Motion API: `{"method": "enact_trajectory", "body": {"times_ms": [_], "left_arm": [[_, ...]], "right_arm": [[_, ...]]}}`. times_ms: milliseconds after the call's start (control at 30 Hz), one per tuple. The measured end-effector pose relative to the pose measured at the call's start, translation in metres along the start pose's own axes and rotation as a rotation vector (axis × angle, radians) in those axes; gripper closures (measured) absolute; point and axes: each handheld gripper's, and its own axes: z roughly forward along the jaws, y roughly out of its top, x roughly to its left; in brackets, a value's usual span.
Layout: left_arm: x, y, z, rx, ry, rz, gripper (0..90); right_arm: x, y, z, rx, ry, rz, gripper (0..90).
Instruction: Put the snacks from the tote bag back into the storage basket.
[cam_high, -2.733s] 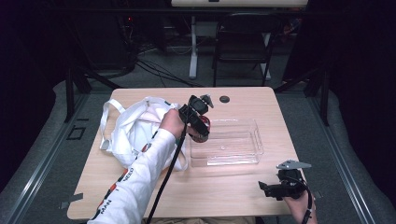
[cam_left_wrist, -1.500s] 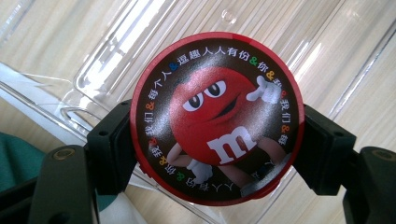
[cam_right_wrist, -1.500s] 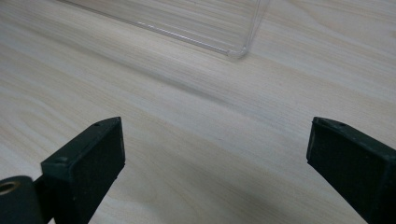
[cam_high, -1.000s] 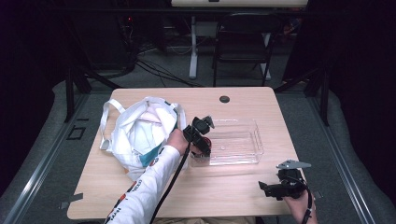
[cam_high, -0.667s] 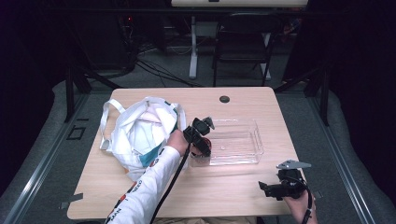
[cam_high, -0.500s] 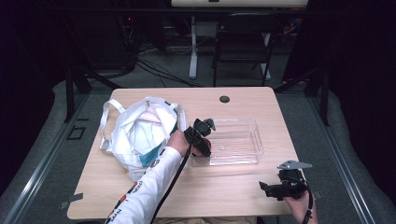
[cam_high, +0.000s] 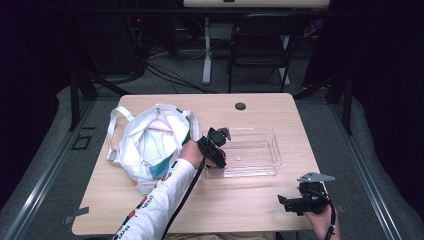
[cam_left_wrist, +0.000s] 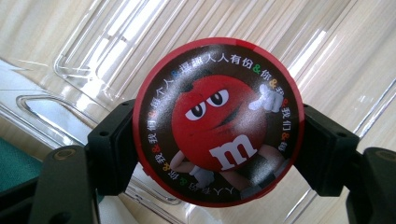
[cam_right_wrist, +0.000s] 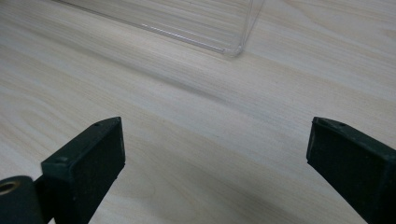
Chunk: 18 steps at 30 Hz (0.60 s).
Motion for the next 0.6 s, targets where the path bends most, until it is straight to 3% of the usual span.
{"method": "enact_trajectory", "body": {"times_ms": [233,600], "left_arm": [[0.003,0.004,-0.017,-0.047,0.01,-0.009,15.3],[-0.001,-0.001,-0.06,-0.146,0.039,0.016,9.1]], "right_arm": [[0.0,0.0,0.001,0.006,0.004,-0.001,4.3],[0.0,0.0,0.001,0.003,0.006,0.0,4.3]]}}
